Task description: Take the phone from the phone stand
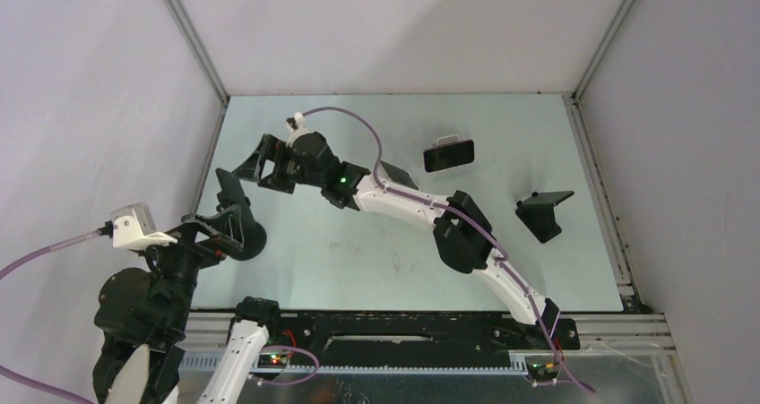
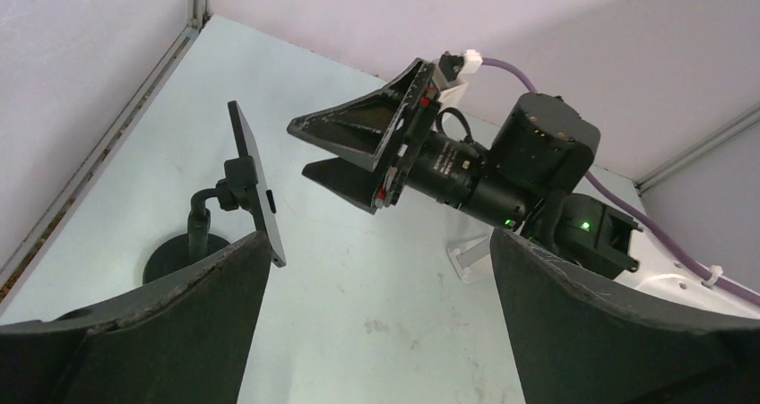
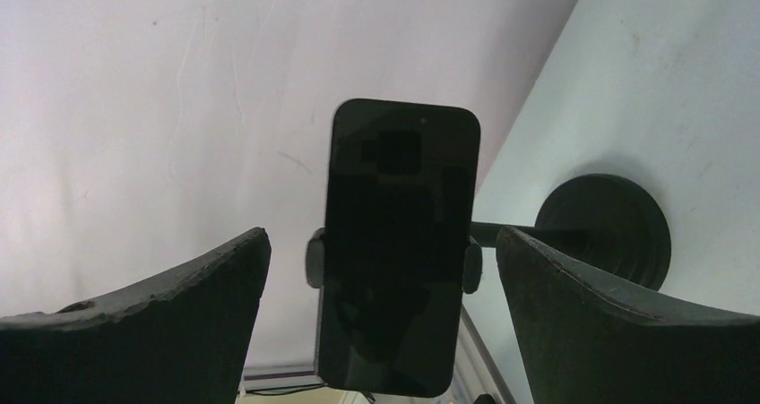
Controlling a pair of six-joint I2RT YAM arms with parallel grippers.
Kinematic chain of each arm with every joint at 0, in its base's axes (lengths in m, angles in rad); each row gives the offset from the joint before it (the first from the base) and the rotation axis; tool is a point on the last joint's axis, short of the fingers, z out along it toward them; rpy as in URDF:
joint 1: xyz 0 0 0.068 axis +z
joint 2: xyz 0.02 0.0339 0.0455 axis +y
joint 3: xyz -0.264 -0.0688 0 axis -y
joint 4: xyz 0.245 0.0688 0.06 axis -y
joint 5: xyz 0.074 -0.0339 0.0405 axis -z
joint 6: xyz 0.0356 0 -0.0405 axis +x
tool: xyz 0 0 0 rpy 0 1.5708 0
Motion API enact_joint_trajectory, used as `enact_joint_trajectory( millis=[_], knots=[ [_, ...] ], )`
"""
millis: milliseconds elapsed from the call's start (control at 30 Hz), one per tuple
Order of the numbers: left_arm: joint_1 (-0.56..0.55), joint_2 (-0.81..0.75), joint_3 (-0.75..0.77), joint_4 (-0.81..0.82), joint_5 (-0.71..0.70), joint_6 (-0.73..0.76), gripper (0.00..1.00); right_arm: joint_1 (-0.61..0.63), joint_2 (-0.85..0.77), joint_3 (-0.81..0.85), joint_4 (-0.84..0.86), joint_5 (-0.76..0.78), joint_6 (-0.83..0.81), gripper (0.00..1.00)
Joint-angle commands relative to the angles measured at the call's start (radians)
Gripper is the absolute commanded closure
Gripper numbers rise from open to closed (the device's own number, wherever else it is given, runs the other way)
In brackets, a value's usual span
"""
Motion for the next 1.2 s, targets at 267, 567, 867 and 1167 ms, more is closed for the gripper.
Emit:
enact_joint_trajectory(
  millis=[267,567,867,1167],
  knots=[
    [0.005,0.042,0.033,0.002,-0.022,0.039,0.00,0.014,0.023,-0.001,0.108,-0.021,0.083,0.01],
    [0.005,0.044,0.022,0.003,-0.016,0.038,0.00,0.026,-0.015,-0.084,0.137,-0.015,0.075,0.01],
    [0.005,0.047,0.032,-0.004,-0.013,0.035,0.00,0.041,-0.042,-0.146,0.188,-0.024,0.072,0.01],
    [0.005,0.051,0.036,-0.005,-0.008,0.030,0.00,0.043,-0.098,-0.239,0.303,-0.024,0.070,0.01]
  ],
)
